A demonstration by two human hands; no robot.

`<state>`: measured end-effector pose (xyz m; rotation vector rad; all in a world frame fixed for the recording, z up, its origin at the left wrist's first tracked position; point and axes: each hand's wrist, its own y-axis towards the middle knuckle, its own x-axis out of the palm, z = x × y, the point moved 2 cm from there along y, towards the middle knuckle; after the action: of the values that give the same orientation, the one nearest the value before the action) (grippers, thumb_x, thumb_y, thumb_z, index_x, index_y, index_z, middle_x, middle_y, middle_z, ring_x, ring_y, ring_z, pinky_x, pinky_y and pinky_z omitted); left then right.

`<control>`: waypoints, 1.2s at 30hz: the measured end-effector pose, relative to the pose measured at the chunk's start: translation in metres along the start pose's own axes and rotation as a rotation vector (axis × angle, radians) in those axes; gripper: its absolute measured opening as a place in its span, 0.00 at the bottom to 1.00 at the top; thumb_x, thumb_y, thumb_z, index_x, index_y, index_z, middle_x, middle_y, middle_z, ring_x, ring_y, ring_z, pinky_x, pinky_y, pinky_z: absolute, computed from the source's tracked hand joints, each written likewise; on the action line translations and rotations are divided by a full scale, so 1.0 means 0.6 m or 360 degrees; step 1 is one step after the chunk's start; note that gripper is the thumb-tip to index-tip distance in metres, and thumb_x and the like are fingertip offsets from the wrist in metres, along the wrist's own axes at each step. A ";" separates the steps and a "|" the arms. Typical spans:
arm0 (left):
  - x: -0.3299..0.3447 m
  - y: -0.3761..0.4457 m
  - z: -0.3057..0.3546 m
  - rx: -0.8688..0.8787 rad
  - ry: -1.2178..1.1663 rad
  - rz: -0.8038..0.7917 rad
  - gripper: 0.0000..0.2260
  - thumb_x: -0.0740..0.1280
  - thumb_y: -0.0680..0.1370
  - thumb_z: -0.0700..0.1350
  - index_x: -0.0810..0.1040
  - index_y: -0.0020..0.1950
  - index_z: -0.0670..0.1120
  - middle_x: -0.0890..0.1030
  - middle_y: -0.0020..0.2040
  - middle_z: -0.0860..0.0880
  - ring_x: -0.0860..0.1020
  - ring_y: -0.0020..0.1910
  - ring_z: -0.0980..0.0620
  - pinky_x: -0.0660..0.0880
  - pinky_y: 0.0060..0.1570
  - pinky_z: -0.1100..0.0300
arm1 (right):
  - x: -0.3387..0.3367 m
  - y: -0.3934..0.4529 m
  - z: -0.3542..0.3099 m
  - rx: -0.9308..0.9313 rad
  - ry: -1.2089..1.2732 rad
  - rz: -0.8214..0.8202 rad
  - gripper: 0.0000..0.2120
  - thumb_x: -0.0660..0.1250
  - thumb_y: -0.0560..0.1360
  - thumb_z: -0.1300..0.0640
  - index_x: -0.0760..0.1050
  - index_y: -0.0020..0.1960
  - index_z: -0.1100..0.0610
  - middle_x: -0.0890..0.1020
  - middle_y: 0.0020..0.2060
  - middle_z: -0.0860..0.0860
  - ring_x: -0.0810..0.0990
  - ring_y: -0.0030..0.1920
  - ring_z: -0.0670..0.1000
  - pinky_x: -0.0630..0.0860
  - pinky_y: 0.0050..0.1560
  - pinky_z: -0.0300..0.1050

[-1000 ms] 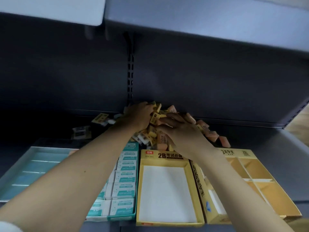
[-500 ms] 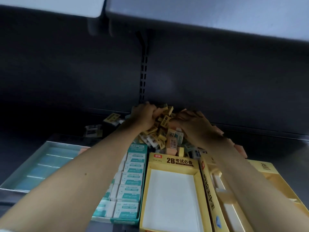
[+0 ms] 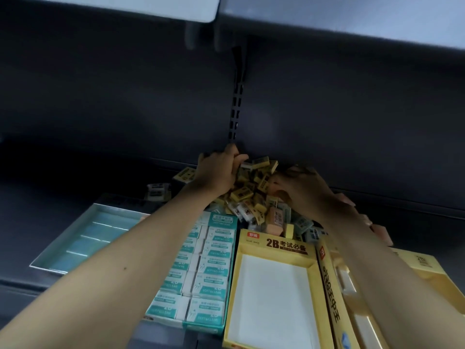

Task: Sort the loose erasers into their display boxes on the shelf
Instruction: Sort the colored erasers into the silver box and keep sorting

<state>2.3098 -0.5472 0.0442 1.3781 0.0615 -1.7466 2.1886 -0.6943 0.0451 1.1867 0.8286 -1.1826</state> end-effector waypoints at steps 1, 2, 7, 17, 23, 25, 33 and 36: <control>0.000 -0.001 0.000 0.0009 0.0004 0.0010 0.13 0.55 0.81 0.53 0.70 0.55 0.44 0.82 0.48 0.45 0.79 0.50 0.44 0.64 0.56 0.51 | -0.003 0.000 -0.005 0.0011 -0.0012 -0.0004 0.13 0.68 0.73 0.57 0.76 0.57 0.56 0.81 0.54 0.54 0.76 0.57 0.58 0.67 0.57 0.51; 0.000 -0.002 0.001 0.0021 0.0013 0.0004 0.13 0.55 0.81 0.53 0.70 0.54 0.45 0.82 0.47 0.45 0.79 0.49 0.44 0.64 0.55 0.50 | -0.008 -0.001 -0.010 0.0024 -0.0028 -0.0017 0.13 0.67 0.74 0.57 0.75 0.58 0.55 0.80 0.56 0.53 0.75 0.59 0.56 0.67 0.58 0.50; -0.002 -0.008 -0.006 0.0095 -0.0013 -0.0066 0.07 0.62 0.79 0.49 0.73 0.53 0.47 0.81 0.47 0.47 0.79 0.46 0.45 0.72 0.53 0.49 | -0.027 -0.006 -0.038 0.0141 -0.0097 -0.0090 0.12 0.63 0.76 0.59 0.77 0.58 0.52 0.74 0.59 0.51 0.72 0.62 0.56 0.64 0.63 0.51; -0.065 -0.037 -0.050 0.0121 -0.0524 -0.0068 0.06 0.66 0.77 0.48 0.82 0.49 0.53 0.82 0.48 0.57 0.80 0.47 0.59 0.75 0.47 0.63 | -0.085 -0.006 -0.138 0.0462 0.0195 0.0321 0.12 0.64 0.73 0.59 0.80 0.53 0.49 0.79 0.55 0.50 0.70 0.61 0.58 0.63 0.59 0.51; -0.111 -0.090 -0.116 -0.0080 -0.0942 -0.0076 0.09 0.66 0.75 0.39 0.81 0.51 0.49 0.84 0.48 0.54 0.81 0.49 0.56 0.78 0.52 0.54 | -0.081 0.013 -0.245 0.0525 0.0307 0.0487 0.09 0.63 0.65 0.55 0.79 0.43 0.49 0.83 0.40 0.48 0.78 0.51 0.59 0.61 0.53 0.48; -0.131 -0.107 -0.142 -0.0140 -0.0998 -0.0096 0.13 0.67 0.73 0.34 0.80 0.53 0.47 0.83 0.48 0.51 0.80 0.49 0.56 0.76 0.54 0.58 | -0.077 0.021 -0.279 0.0506 0.0518 0.0461 0.09 0.62 0.66 0.57 0.79 0.43 0.49 0.83 0.41 0.47 0.78 0.51 0.58 0.71 0.53 0.51; -0.179 -0.148 -0.223 -0.0231 -0.0843 -0.0158 0.14 0.73 0.71 0.41 0.77 0.55 0.49 0.79 0.45 0.55 0.77 0.39 0.60 0.72 0.41 0.72 | -0.072 0.034 -0.354 0.0590 0.0912 0.0379 0.11 0.70 0.67 0.60 0.77 0.47 0.48 0.76 0.41 0.38 0.78 0.51 0.51 0.73 0.54 0.55; -0.190 -0.162 -0.232 -0.0236 -0.0988 -0.0166 0.09 0.69 0.74 0.41 0.78 0.53 0.50 0.81 0.45 0.54 0.79 0.41 0.57 0.76 0.46 0.67 | -0.075 0.028 -0.367 0.0635 0.1089 0.0461 0.07 0.72 0.69 0.57 0.77 0.46 0.51 0.78 0.38 0.40 0.78 0.45 0.45 0.75 0.49 0.50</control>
<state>2.3516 -0.3470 0.0384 0.6947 -0.0788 -2.1389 2.2157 -0.4706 0.0424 2.0278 0.8925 -0.7102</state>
